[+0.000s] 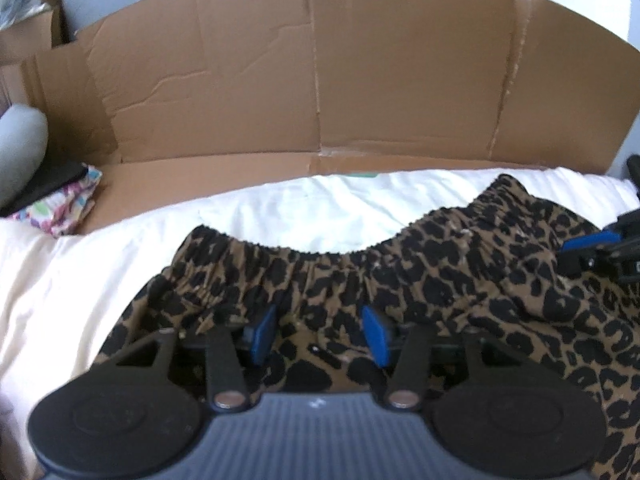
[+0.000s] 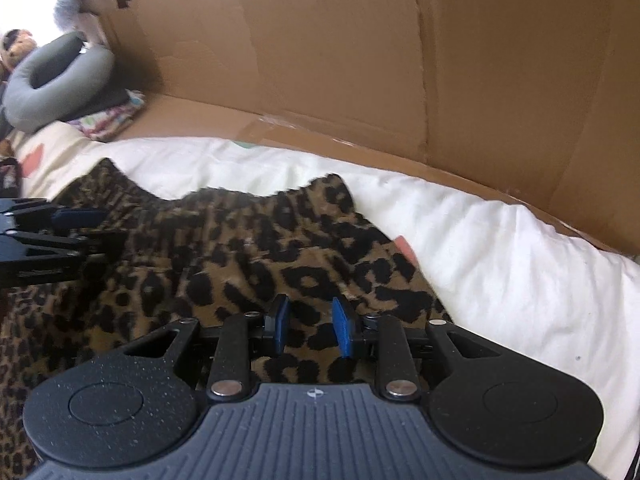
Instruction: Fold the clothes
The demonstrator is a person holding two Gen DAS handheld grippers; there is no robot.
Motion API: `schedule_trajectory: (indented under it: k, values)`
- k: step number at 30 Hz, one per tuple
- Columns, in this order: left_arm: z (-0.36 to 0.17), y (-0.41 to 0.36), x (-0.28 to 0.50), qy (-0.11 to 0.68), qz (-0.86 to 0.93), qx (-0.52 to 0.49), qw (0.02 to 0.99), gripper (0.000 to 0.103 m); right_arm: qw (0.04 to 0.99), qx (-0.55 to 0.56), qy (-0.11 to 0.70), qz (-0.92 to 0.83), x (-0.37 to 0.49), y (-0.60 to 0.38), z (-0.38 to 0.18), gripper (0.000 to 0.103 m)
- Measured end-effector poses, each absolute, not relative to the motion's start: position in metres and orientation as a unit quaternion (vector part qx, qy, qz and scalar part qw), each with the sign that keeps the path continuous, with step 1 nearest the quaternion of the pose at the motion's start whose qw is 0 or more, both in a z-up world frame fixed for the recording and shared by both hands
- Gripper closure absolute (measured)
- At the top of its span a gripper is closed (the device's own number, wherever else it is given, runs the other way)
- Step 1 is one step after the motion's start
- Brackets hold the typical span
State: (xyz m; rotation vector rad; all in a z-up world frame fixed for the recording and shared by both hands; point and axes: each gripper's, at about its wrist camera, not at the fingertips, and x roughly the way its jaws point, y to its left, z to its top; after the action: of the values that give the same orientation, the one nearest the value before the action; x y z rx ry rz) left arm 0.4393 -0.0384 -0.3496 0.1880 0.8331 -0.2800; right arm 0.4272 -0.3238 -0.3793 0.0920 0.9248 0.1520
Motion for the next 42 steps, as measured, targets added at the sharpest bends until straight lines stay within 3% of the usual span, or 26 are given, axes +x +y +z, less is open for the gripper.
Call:
schedule_trajectory:
  k: [6,10,13,22,29,40,42]
  values:
    - [-0.348,-0.036,0.444,0.412,-0.132,0.077,0.898,0.052,0.887,0.055,0.456,0.042,0.441,-0.334,-0.384,0.099]
    - [-0.338,-0.034,0.438,0.404,-0.137,0.069,0.902,0.060,0.887,0.042,0.460,0.007,0.448,-0.336,-0.383,0.099]
    - [-0.329,-0.029,0.432,0.392,-0.136,0.066,0.907,0.073,0.884,0.060,0.464,-0.008,0.449,-0.343,-0.380,0.098]
    - [-0.330,0.001,0.444,0.397,-0.096,0.059,0.911,0.075,0.902,0.078,0.420,0.063,0.442,-0.333,-0.360,0.094]
    - [-0.339,0.003,0.459,0.421,-0.082,0.067,0.901,0.075,0.895,0.067,0.438,0.051,0.464,-0.318,-0.376,0.089]
    - [-0.335,0.004,0.460,0.443,-0.085,0.072,0.889,0.070,0.886,0.057,0.461,-0.009,0.474,-0.312,-0.378,0.090]
    - [-0.330,0.002,0.453,0.440,-0.088,0.077,0.890,0.077,0.882,0.065,0.466,-0.020,0.474,-0.315,-0.373,0.090]
